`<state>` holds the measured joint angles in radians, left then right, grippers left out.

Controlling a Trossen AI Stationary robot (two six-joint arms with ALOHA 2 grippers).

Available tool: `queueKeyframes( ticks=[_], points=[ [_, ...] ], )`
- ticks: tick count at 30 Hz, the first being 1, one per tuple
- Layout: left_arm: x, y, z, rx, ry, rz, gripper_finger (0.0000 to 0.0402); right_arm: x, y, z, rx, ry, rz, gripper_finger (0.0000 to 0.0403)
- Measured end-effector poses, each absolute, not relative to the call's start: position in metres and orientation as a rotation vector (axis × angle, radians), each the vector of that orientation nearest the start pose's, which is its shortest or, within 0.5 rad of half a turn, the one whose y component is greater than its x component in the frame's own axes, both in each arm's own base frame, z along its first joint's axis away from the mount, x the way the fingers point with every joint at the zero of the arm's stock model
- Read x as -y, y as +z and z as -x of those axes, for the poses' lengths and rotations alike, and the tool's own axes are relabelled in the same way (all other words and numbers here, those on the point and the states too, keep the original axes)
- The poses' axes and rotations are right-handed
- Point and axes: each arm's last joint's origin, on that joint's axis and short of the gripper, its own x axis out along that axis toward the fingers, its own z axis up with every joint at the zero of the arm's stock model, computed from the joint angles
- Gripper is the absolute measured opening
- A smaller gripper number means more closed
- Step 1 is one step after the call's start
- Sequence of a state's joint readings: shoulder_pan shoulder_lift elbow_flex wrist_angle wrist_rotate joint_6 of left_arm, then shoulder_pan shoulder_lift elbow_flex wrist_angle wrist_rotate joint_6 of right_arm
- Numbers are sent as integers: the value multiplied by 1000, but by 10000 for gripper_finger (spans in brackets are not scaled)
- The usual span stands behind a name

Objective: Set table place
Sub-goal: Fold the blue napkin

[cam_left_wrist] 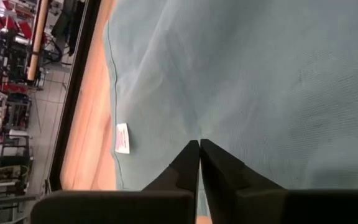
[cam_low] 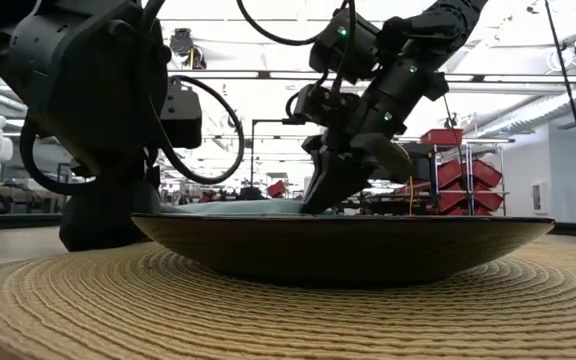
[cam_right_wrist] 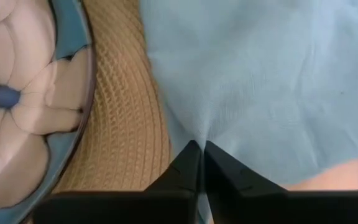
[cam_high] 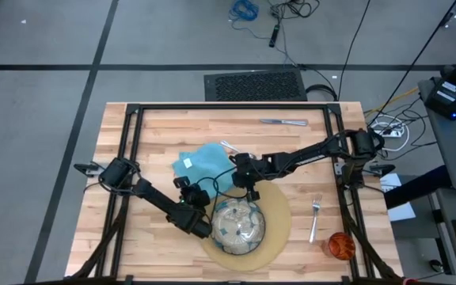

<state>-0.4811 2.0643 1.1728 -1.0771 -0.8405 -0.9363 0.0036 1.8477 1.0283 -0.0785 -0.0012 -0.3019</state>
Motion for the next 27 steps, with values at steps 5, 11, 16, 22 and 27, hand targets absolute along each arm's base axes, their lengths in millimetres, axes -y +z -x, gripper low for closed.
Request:
queueKeyframes(
  ticks=[5,11,16,22,27],
  points=[
    [127,112,-282,-1220,831,-462,0,-2,147,-365,-888,164,279,1],
    [123,136,-275,-1216,832,-464,0,-3,162,-374,-871,227,272,1],
    [122,151,-274,-1167,822,-461,0,1,178,-381,-860,284,256,0],
    [117,153,-276,-1178,819,-476,0,12,199,-389,-832,340,217,0],
    [114,152,-279,-1186,810,-466,0,27,213,-392,-841,345,176,0]
  ],
)
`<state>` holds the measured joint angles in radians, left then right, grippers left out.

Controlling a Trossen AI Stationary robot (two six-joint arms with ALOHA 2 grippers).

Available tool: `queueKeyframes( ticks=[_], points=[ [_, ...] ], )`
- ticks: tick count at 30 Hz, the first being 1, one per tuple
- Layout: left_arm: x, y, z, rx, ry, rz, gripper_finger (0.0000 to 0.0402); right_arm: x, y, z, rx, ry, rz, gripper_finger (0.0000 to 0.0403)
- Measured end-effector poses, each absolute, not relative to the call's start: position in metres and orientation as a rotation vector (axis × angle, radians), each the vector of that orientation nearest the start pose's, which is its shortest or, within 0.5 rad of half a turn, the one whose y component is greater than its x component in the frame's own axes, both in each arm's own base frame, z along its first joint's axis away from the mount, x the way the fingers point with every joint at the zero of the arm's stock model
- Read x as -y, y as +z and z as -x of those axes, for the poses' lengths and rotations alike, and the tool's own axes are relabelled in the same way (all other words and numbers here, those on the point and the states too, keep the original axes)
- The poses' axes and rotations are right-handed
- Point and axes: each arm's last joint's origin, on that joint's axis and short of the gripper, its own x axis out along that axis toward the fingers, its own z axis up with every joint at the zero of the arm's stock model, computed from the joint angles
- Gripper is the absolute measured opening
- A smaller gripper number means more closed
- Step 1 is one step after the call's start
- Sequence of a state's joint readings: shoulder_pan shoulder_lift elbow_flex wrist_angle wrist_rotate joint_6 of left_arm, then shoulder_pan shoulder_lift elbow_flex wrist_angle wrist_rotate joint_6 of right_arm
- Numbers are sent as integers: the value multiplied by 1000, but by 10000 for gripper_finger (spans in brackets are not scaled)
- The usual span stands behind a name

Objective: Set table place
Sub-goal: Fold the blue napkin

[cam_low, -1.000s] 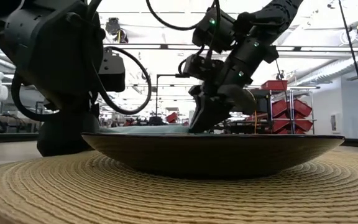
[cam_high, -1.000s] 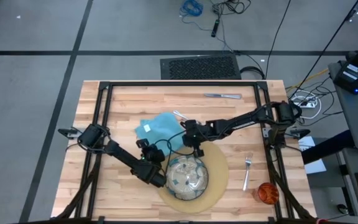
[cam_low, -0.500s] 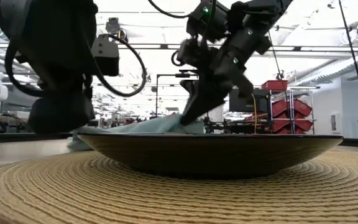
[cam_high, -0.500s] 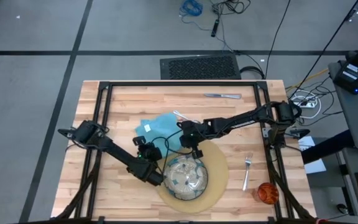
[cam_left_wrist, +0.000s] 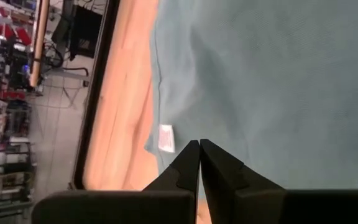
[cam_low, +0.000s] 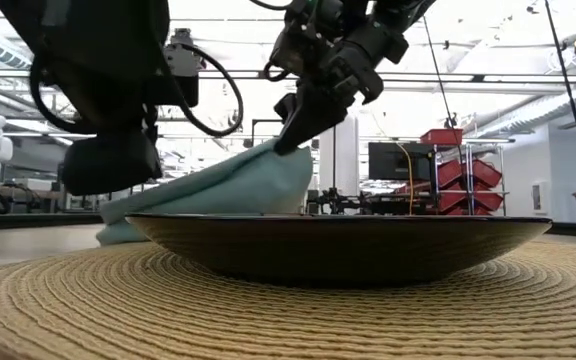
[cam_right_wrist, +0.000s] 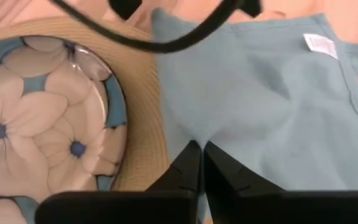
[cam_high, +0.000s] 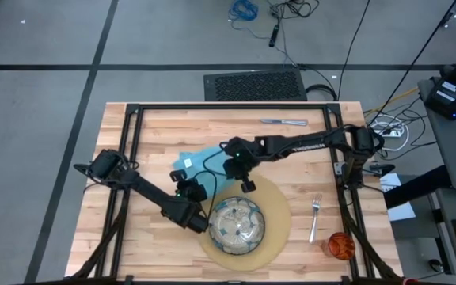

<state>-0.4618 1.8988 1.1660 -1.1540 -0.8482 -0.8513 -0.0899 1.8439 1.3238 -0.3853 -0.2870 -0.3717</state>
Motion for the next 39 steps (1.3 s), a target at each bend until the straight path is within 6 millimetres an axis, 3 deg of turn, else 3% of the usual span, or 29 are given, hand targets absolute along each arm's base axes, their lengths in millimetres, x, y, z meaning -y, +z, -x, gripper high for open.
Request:
queueKeyframes(
  ticks=[4,7,16,20,25,34,39],
  points=[
    [116,147,-279,-1169,800,-423,2,36,219,-392,-851,334,158,0],
    [117,143,-282,-1147,786,-378,27,40,222,-392,-839,349,141,0],
    [117,142,-282,-1134,811,-316,252,42,223,-392,-834,358,132,0],
    [118,142,-284,-1131,812,-259,317,42,223,-392,-835,358,132,0],
    [123,149,-290,-1109,793,-214,333,42,223,-392,-834,359,133,0],
    [136,186,-294,-1014,741,-124,334,45,223,-392,-834,354,129,0],
    [140,186,-294,-996,727,-84,334,47,223,-392,-834,349,127,0]
  ],
)
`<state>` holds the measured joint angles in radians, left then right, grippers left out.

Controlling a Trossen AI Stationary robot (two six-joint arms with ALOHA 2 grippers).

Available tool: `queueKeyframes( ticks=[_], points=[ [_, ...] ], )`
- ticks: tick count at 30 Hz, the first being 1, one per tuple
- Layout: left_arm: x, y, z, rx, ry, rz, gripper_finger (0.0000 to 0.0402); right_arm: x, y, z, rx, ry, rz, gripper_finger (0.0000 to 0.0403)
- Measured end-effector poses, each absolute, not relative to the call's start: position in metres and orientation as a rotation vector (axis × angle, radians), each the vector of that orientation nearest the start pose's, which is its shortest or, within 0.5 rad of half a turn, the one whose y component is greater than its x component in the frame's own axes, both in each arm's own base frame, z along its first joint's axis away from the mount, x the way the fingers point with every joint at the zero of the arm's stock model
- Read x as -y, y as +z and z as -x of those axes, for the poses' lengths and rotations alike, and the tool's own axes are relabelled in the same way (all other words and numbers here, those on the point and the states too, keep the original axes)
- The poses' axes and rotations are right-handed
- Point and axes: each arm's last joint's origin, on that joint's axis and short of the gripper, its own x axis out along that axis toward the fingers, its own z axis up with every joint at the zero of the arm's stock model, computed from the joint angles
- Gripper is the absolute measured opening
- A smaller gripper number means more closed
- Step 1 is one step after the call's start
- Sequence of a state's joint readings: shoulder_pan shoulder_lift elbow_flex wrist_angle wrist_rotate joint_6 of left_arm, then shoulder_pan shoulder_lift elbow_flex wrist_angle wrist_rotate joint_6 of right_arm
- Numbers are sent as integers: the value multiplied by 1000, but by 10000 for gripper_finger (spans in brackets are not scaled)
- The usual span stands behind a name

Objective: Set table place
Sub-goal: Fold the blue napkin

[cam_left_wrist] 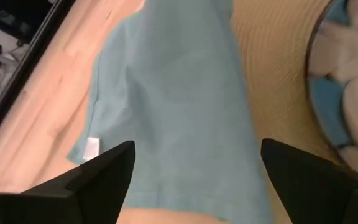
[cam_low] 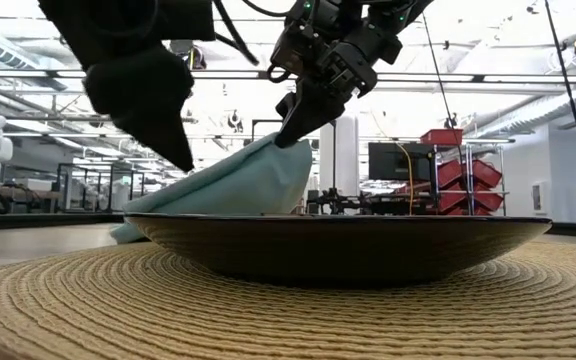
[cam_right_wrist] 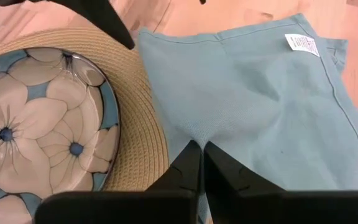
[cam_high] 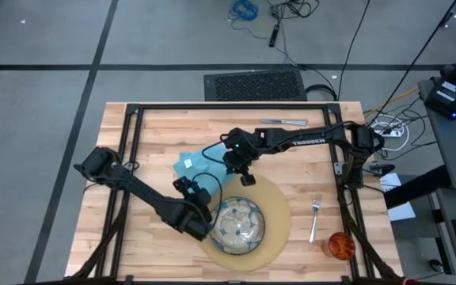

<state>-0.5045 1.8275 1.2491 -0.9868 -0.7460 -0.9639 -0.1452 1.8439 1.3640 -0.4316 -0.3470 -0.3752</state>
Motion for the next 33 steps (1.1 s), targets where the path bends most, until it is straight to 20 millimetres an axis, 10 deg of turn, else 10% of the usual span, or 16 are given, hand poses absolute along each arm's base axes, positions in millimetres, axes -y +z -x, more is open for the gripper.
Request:
queueKeyframes(
  ticks=[26,33],
  points=[
    [134,125,-301,-1058,875,-162,333,46,224,-393,-816,365,106,0],
    [128,126,-298,-1082,897,-247,223,46,224,-393,-818,365,105,0]
  ],
)
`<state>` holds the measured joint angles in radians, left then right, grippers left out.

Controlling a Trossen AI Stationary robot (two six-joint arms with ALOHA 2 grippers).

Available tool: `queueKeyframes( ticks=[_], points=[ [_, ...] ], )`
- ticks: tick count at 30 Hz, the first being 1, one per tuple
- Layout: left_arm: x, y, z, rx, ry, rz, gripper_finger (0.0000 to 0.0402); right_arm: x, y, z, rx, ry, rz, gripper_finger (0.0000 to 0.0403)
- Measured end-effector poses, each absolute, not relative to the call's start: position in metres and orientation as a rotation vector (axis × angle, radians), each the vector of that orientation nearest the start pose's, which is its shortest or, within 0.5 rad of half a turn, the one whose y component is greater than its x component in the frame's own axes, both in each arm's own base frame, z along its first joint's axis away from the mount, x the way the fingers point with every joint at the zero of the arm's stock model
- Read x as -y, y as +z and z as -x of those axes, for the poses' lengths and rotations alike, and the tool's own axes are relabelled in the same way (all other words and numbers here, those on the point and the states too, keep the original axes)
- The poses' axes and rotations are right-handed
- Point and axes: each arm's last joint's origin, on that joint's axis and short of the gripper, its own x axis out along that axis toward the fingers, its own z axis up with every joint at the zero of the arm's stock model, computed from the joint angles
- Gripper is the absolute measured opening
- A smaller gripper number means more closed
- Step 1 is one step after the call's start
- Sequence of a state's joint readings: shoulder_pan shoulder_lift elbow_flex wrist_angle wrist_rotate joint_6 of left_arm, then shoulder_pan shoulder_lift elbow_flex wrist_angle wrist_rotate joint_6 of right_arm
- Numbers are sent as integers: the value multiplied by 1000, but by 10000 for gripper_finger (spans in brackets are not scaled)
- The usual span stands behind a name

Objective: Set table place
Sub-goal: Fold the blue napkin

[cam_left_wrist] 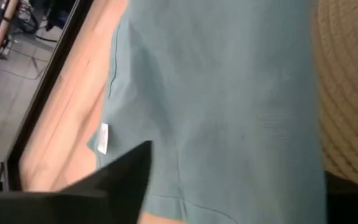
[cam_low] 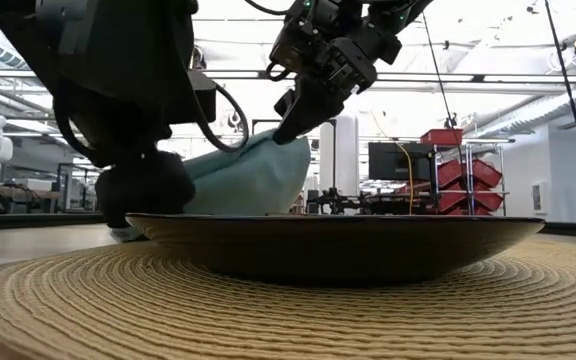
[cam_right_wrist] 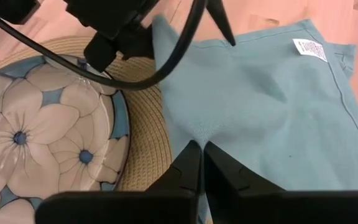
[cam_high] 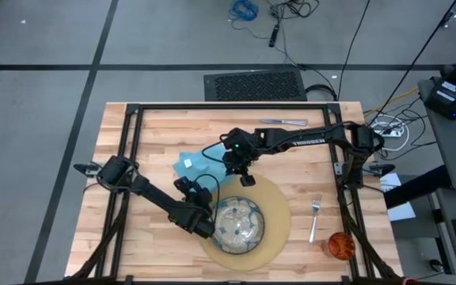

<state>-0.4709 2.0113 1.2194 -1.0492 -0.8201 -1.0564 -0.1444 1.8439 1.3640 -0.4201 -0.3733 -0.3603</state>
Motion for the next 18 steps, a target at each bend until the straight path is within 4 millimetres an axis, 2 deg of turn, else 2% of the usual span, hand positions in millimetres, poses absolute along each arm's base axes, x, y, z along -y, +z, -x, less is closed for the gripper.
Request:
queueKeyframes(
  ticks=[5,6,9,13,18],
  points=[
    [130,125,-297,-1173,824,-306,38,47,224,-393,-814,364,106,0],
    [130,126,-296,-1183,811,-314,20,47,224,-393,-814,364,106,0],
    [131,136,-294,-1179,791,-314,5,47,224,-393,-814,364,106,0],
    [128,160,-286,-1174,764,-324,1,48,224,-393,-814,360,104,0],
    [111,188,-284,-1199,699,-328,0,57,224,-392,-805,356,72,0]
  ],
)
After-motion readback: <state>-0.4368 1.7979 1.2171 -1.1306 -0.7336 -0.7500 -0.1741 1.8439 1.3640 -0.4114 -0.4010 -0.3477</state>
